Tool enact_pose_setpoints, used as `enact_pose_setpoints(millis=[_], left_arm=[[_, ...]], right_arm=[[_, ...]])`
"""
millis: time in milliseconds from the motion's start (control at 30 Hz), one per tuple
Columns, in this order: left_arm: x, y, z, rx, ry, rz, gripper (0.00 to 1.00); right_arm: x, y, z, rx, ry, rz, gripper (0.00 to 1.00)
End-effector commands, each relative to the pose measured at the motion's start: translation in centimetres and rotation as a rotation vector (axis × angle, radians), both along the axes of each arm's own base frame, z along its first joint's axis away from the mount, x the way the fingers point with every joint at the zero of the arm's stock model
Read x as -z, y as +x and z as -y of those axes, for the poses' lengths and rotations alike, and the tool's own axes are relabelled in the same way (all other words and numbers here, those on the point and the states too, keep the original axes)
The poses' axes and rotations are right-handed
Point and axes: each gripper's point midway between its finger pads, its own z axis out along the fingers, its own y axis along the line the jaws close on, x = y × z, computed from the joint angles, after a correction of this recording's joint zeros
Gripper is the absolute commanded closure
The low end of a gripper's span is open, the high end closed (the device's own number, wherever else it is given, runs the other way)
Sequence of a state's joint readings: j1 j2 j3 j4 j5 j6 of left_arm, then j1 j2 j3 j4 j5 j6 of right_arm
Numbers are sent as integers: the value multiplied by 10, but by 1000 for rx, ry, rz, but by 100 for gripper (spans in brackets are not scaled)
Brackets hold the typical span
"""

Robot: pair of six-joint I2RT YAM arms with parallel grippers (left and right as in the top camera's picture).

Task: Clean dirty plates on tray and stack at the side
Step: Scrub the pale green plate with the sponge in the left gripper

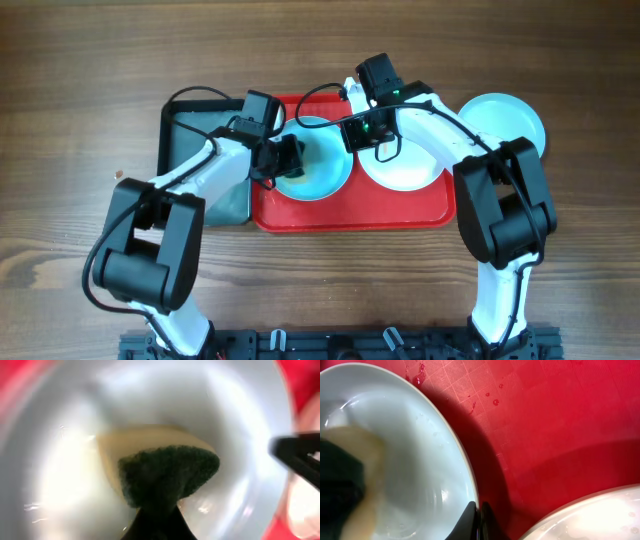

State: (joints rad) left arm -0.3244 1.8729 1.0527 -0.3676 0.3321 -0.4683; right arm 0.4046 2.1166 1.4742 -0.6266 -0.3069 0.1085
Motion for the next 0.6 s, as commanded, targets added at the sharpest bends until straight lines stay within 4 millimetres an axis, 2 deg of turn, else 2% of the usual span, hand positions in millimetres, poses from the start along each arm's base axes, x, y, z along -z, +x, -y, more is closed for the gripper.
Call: enact_pose_setpoints(millis=[0,67,200,267,333,433,567], left_arm=[[2,-25,34,108,-194,-102,96],[-13,-17,31,96,-203,-70,96],[-75,0,27,90,-233,91,96],[-90,4,14,52,-166,150,96],[-83,6,-9,-15,-32,158,96],[-58,-3,-41,-79,150,97,96],[-36,-9,-50,-87,203,51,96]], right_arm=[[8,-14,-13,-31,48,-55,96],[8,-14,-13,-31,48,-55,96],[8,-13,-13,-31,49,-54,96],[8,-13,-13,-31,49,-54,96],[8,-13,-13,-31,49,-54,96],[8,-13,-13,-31,49,-54,96],[8,-13,-13,-31,49,-54,96]])
